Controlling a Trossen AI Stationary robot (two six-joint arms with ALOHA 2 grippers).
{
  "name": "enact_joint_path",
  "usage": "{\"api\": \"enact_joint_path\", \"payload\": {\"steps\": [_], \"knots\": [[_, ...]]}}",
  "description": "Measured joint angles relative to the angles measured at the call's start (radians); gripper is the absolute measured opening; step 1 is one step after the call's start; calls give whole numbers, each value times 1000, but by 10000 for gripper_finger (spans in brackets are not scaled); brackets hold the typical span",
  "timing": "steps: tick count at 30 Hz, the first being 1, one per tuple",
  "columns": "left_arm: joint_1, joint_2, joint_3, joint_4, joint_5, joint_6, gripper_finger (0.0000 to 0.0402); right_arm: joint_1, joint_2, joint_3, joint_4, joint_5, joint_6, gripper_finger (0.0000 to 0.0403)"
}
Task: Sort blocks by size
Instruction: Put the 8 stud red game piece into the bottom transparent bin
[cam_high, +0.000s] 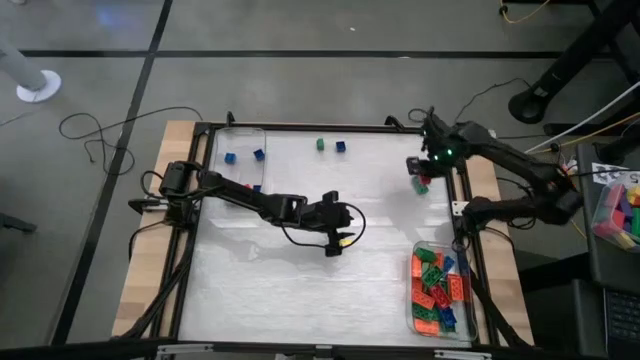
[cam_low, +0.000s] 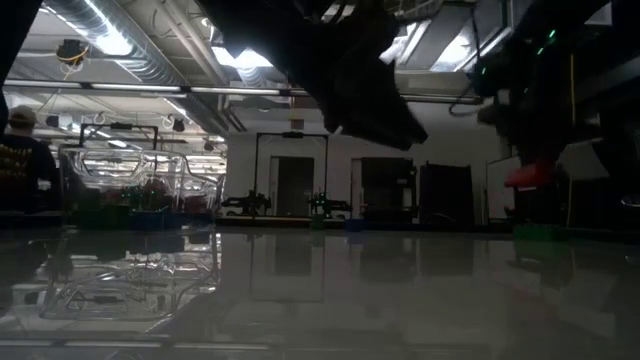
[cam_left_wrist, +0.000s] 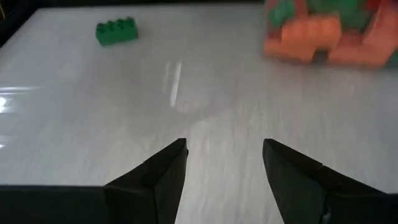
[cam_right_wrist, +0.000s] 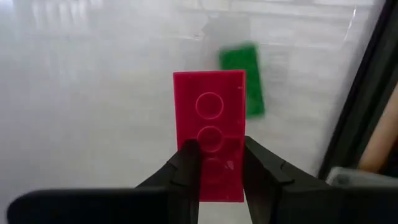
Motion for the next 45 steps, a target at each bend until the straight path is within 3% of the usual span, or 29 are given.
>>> {"api": "enact_joint_path", "payload": {"steps": [8,13,18,26,34,39,45], "knots": [[-24,70,0,316,-1,-124,198,436,-260,0,-76,0,212,90],[-50,131,0,494,1,-129,198,777,-365,0,-74,83,445,90],[-61,157,1,574,0,-103,198,1122,-378,0,-23,195,673,91],[-60,158,1,563,-1,-103,198,1562,-276,0,172,255,763,92],[-60,158,1,561,-1,-100,198,1765,-122,0,187,209,765,97],[-60,158,1,561,-1,-99,198,1777,-47,0,193,70,767,128],[-61,158,1,566,-1,-122,198,1777,5,0,193,73,766,194]]}}
